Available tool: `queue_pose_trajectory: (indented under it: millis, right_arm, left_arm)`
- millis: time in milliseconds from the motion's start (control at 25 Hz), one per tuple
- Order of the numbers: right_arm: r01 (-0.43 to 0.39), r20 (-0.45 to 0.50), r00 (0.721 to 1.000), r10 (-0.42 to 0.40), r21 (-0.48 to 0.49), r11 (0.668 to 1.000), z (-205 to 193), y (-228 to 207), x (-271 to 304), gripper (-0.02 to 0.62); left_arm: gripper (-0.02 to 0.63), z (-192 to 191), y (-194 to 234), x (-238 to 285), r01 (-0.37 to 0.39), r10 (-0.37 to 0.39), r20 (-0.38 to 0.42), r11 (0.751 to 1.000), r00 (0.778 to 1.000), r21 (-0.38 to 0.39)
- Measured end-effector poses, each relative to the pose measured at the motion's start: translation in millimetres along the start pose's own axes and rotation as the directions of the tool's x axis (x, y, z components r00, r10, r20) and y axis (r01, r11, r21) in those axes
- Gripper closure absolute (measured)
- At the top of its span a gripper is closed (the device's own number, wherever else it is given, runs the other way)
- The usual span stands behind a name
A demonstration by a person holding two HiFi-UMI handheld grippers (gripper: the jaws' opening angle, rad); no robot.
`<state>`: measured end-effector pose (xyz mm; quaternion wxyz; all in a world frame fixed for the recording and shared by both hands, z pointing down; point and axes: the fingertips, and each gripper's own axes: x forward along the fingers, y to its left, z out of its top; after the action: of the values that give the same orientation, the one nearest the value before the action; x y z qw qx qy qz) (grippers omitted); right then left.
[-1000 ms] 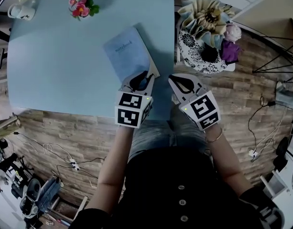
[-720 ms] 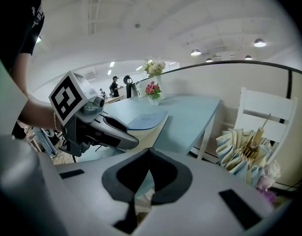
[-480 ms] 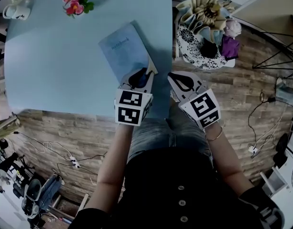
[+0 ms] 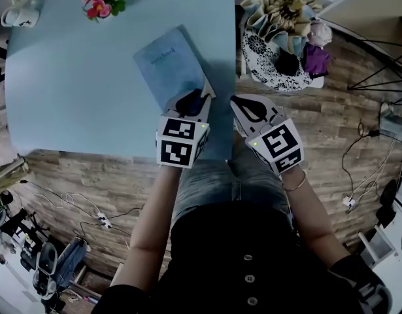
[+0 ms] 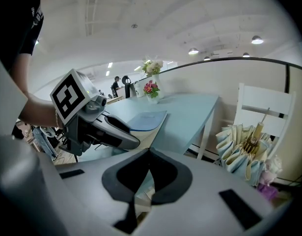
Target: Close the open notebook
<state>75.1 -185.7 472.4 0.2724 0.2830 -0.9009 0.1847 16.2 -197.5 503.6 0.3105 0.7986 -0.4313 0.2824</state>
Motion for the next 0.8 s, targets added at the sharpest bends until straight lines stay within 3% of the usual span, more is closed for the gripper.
queue_pose_trajectory:
  millis: [800]
  right_arm:
    - [0.011,-0.001,1.000,-0.011,-0.012,1.000,-5.1,3.3,-3.3,0.591]
  left_arm:
    - [0.477,-1.7,-4.8,1.0,0.002,-0.003,0.017,0.999,1.000,0.048]
